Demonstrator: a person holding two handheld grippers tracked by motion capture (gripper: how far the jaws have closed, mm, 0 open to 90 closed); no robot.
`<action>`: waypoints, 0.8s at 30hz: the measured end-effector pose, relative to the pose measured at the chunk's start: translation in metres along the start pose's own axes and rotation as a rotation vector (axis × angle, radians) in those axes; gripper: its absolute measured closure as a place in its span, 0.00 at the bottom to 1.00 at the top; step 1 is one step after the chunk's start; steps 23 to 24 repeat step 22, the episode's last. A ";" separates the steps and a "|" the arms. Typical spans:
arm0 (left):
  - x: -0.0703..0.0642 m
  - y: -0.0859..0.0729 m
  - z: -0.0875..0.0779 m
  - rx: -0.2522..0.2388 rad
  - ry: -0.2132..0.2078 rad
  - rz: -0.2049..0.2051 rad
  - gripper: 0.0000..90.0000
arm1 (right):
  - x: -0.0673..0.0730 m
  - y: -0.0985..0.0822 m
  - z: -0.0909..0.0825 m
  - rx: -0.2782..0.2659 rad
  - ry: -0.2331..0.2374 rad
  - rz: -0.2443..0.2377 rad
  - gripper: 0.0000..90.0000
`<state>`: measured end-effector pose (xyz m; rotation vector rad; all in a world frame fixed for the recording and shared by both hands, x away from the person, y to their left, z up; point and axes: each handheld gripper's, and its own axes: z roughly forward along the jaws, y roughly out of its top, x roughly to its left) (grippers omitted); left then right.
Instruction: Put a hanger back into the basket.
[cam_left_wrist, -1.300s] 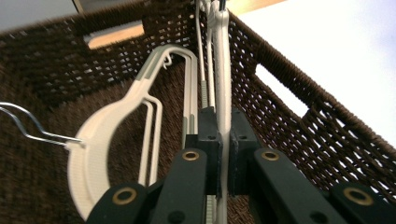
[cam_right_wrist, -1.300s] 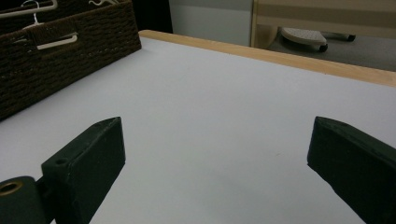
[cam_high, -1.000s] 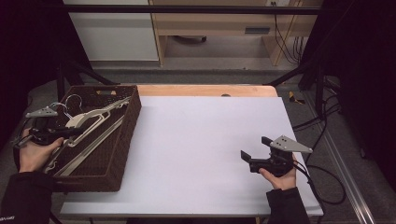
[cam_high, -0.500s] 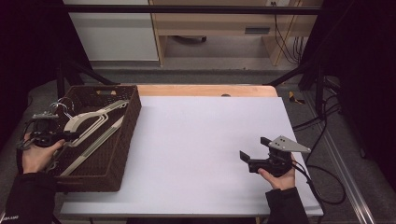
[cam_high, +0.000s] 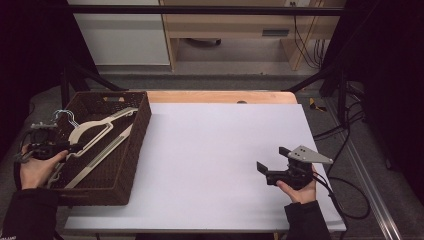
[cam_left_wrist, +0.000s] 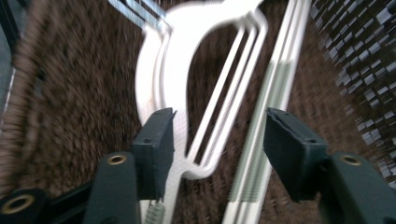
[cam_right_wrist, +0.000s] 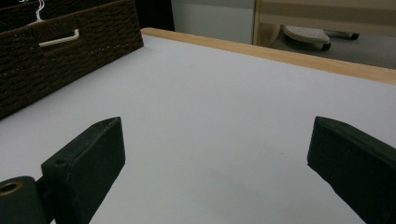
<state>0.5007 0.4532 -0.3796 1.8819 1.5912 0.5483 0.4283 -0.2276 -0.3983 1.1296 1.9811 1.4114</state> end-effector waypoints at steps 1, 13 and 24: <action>-0.004 0.001 -0.006 -0.036 -0.009 0.011 0.45 | -0.001 0.000 0.000 0.001 -0.002 -0.006 0.05; -0.085 -0.001 -0.056 -0.363 -0.280 0.175 0.18 | -0.002 0.003 -0.008 -0.026 -0.004 0.010 0.04; -0.136 -0.025 -0.051 -0.438 -0.435 0.231 0.04 | -0.004 0.003 -0.016 -0.051 0.013 0.015 0.04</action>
